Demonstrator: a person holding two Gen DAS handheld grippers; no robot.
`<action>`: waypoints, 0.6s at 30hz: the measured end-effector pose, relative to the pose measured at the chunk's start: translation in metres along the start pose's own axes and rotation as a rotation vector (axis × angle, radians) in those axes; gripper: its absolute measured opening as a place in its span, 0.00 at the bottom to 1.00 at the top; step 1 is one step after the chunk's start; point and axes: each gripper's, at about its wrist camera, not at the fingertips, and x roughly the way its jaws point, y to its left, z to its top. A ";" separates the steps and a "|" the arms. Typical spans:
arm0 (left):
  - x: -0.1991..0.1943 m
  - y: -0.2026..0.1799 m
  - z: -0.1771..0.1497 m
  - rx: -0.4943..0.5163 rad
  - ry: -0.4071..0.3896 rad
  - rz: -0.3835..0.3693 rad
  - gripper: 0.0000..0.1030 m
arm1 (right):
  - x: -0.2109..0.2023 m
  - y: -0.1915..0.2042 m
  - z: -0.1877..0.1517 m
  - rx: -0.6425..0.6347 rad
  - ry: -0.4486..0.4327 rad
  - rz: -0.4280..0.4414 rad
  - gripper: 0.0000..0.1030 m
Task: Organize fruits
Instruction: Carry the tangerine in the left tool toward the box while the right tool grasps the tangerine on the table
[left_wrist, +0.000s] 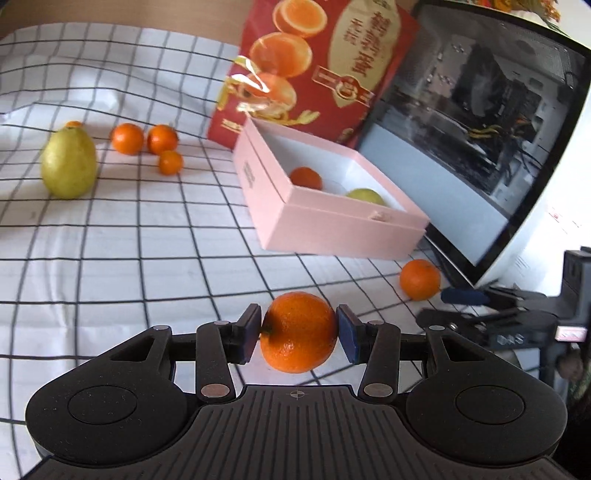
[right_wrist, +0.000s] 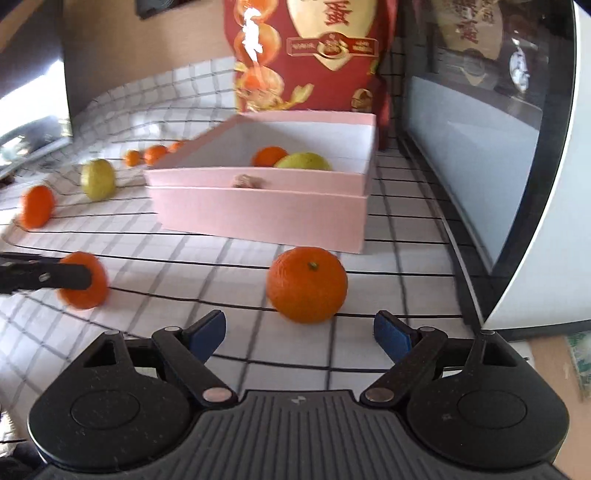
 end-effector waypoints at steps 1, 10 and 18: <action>-0.002 0.002 0.001 -0.006 -0.005 -0.001 0.49 | -0.002 0.001 -0.001 -0.003 -0.005 0.023 0.85; 0.003 0.003 -0.001 -0.013 0.007 -0.023 0.49 | 0.030 0.018 0.018 -0.027 0.009 -0.038 0.75; 0.008 0.001 0.004 -0.012 0.010 -0.024 0.49 | 0.024 0.006 0.022 -0.007 0.028 -0.045 0.46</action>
